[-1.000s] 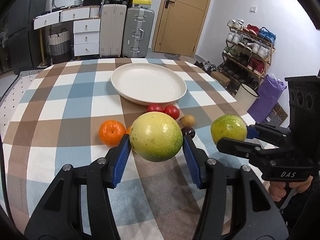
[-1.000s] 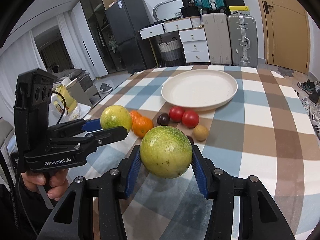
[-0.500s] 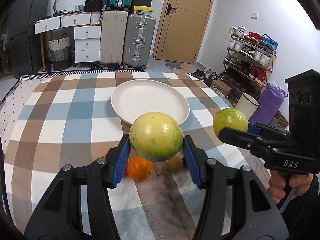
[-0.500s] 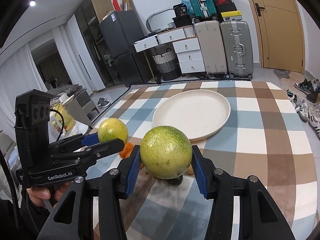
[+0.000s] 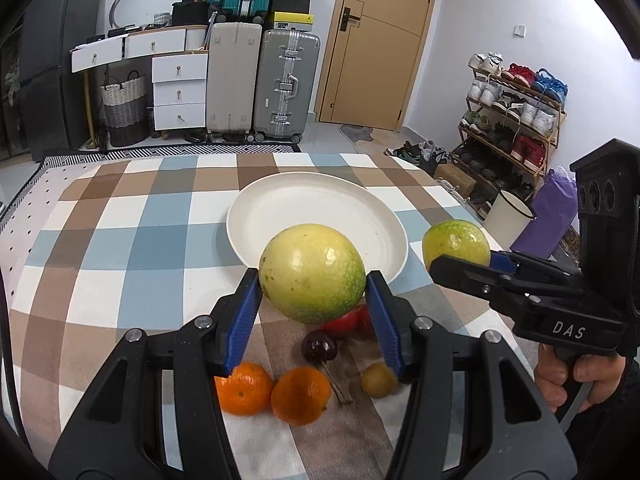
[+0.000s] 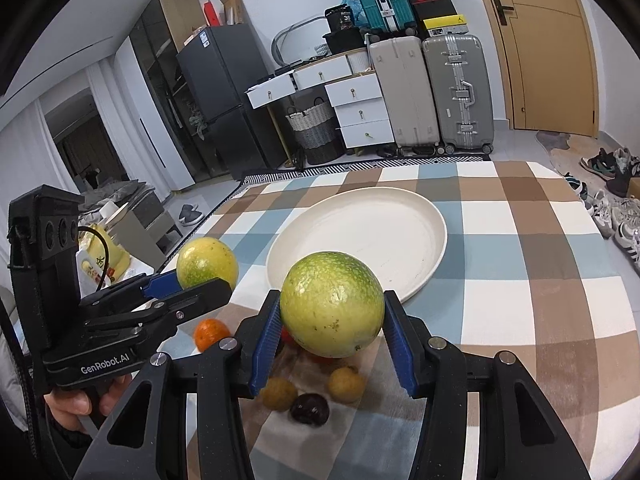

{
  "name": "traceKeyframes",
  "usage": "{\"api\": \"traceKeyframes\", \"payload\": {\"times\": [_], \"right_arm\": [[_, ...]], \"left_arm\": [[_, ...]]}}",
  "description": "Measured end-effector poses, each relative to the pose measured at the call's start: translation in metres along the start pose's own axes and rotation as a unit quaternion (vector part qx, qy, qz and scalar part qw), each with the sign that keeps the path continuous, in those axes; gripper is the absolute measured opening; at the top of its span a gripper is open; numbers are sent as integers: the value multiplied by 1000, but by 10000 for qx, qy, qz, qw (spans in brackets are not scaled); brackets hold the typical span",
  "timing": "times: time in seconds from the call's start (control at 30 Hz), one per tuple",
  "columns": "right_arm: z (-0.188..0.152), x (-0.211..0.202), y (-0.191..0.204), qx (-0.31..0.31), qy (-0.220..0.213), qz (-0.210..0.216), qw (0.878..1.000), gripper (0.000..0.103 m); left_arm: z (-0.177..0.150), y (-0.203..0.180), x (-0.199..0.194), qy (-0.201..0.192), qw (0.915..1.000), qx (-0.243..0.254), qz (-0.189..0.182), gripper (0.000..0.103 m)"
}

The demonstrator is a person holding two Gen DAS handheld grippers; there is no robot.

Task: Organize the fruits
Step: 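Carry both green fruits onto the white plate and open both grippers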

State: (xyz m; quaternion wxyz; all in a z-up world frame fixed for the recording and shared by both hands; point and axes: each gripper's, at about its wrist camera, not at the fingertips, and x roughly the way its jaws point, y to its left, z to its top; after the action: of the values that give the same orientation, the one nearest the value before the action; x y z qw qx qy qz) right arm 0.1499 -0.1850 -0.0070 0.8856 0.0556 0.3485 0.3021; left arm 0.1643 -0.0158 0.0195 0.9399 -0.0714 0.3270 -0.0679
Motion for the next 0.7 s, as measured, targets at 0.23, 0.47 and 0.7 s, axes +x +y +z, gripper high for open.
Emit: {"api": "traceKeyframes", "payload": {"times": [0.23,0.47,0.7], "right_arm": [[5,29,-11,101,30,-73,9999,50],[7,47,-17,201,59,-92,9997,50],[6,61,-25,384,130,-136,9991,50]], "left_arm": [[3,9,35,52,10000,-2,64,50],[7,14,65,142,9997,17,198,50],[3,7,80,267,9990,190,299,51]]}}
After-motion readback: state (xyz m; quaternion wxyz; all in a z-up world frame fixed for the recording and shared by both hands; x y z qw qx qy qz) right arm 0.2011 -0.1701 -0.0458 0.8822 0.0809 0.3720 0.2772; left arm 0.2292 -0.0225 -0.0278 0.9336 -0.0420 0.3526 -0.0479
